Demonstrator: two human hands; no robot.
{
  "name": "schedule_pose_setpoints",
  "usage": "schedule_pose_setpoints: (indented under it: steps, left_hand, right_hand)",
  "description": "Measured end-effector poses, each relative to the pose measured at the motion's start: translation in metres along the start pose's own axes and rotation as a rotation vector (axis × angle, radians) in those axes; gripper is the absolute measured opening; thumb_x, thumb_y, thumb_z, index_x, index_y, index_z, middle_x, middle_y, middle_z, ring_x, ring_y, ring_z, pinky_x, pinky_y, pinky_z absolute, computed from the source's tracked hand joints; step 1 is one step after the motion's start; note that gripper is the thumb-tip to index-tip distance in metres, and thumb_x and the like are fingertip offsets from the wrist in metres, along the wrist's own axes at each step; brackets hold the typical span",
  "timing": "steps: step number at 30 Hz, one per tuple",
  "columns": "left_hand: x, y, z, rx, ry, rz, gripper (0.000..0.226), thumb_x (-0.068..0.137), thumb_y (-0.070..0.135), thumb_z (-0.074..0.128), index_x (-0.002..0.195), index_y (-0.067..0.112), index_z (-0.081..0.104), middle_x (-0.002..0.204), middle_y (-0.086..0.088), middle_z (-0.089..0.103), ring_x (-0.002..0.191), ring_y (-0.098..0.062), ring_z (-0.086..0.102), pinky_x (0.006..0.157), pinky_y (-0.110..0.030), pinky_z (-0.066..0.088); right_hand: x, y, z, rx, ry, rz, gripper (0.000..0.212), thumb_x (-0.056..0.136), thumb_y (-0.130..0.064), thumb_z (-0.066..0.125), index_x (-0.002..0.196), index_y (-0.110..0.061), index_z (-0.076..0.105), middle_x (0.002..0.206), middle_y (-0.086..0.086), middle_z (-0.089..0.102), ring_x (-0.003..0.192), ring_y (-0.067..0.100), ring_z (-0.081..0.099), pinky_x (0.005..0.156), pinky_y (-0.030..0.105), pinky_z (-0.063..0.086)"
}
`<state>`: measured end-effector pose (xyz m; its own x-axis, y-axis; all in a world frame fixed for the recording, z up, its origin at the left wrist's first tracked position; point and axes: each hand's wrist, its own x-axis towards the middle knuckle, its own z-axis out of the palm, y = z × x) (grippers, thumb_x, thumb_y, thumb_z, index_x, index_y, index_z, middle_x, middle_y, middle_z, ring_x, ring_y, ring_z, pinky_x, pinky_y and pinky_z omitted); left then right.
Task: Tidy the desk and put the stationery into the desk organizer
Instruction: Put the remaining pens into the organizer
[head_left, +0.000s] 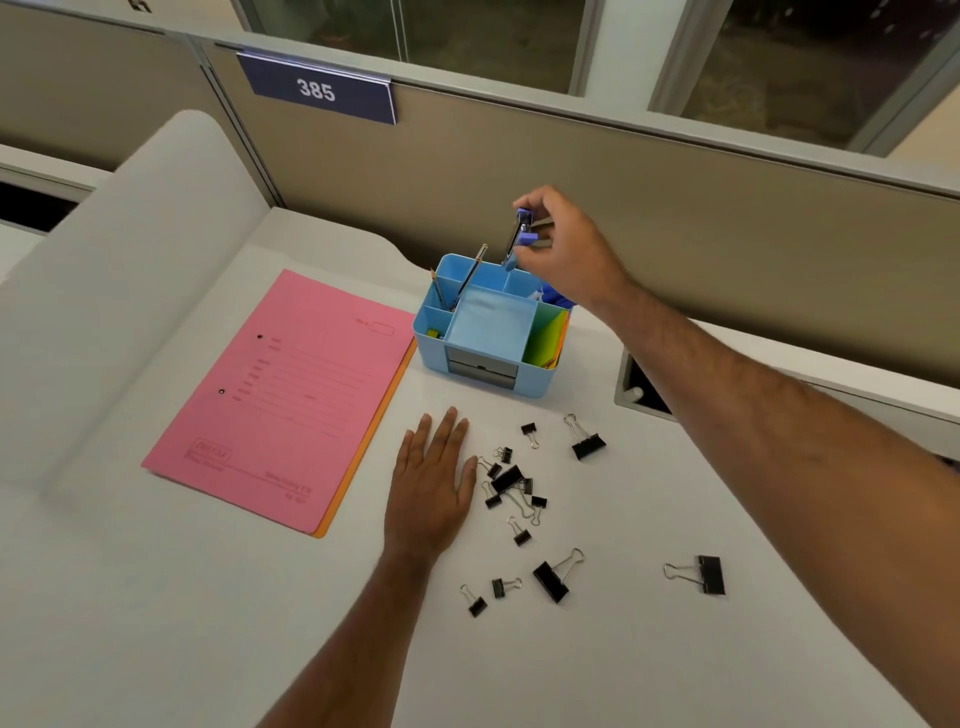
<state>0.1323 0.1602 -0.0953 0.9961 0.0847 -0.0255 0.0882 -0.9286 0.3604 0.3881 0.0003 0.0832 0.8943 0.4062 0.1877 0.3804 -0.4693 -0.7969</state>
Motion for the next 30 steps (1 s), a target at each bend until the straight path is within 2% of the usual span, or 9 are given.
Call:
schedule_pose_setpoints:
  steps: [5,12,16,19,22,30]
  left_hand:
    - [0.000,-0.001,0.001,-0.001,0.000,0.003,0.058,0.109,0.048,0.032,0.163,0.030,0.020,0.171,0.012,0.008,0.158,-0.012,-0.004,0.130,-0.041,0.009]
    - [0.001,-0.001,0.000,-0.004,0.013,0.004,0.058,0.109,0.047,0.034,0.162,0.029,0.023,0.171,0.012,0.010,0.158,-0.012,-0.003,0.129,-0.041,0.010]
    - [0.001,-0.001,-0.001,-0.011,0.003,-0.003,0.058,0.109,0.047,0.034,0.162,0.030,0.022,0.171,0.013,0.009,0.158,-0.011,-0.004,0.129,-0.041,0.009]
    - [0.001,0.000,0.000,-0.015,-0.003,-0.008,0.058,0.109,0.047,0.033,0.163,0.030,0.021,0.171,0.013,0.008,0.158,-0.011,-0.005,0.130,-0.041,0.009]
    - [0.001,0.000,-0.001,-0.013,-0.006,-0.007,0.058,0.109,0.047,0.032,0.163,0.030,0.020,0.171,0.013,0.007,0.158,-0.011,-0.005,0.129,-0.042,0.009]
    - [0.001,-0.001,-0.001,-0.009,-0.017,-0.011,0.058,0.109,0.049,0.030,0.163,0.030,0.019,0.172,0.013,0.006,0.158,-0.012,-0.006,0.129,-0.042,0.009]
  right_hand:
    - [0.037,0.010,0.011,-0.050,-0.196,0.017,0.040,0.084,-0.002,0.076,0.118,-0.017,0.062,0.110,0.001,0.067,0.100,0.016,0.070,0.091,0.034,0.060]
    - [0.070,0.020,0.028,-0.175,-0.402,-0.031,0.039,0.084,-0.005,0.080,0.118,-0.017,0.066,0.110,-0.004,0.071,0.103,0.006,0.068,0.098,0.030,0.057]
    - [0.077,0.020,0.039,-0.295,-0.489,-0.051,0.042,0.086,-0.008,0.079,0.121,-0.026,0.067,0.121,-0.007,0.066,0.114,0.009,0.062,0.096,0.028,0.054]
    - [0.081,0.016,0.047,-0.441,-0.545,-0.157,0.040,0.086,-0.010,0.078,0.119,-0.029,0.066,0.119,-0.010,0.057,0.111,0.010,0.056,0.087,0.027,0.052]
    - [0.085,0.014,0.055,-0.553,-0.587,-0.233,0.040,0.085,-0.013,0.080,0.120,-0.028,0.066,0.124,-0.006,0.056,0.112,0.013,0.054,0.087,0.026,0.049]
    - [0.092,0.020,0.057,-0.630,-0.628,-0.230,0.046,0.083,-0.014,0.082,0.125,-0.027,0.069,0.137,-0.001,0.055,0.123,0.018,0.051,0.088,0.027,0.044]
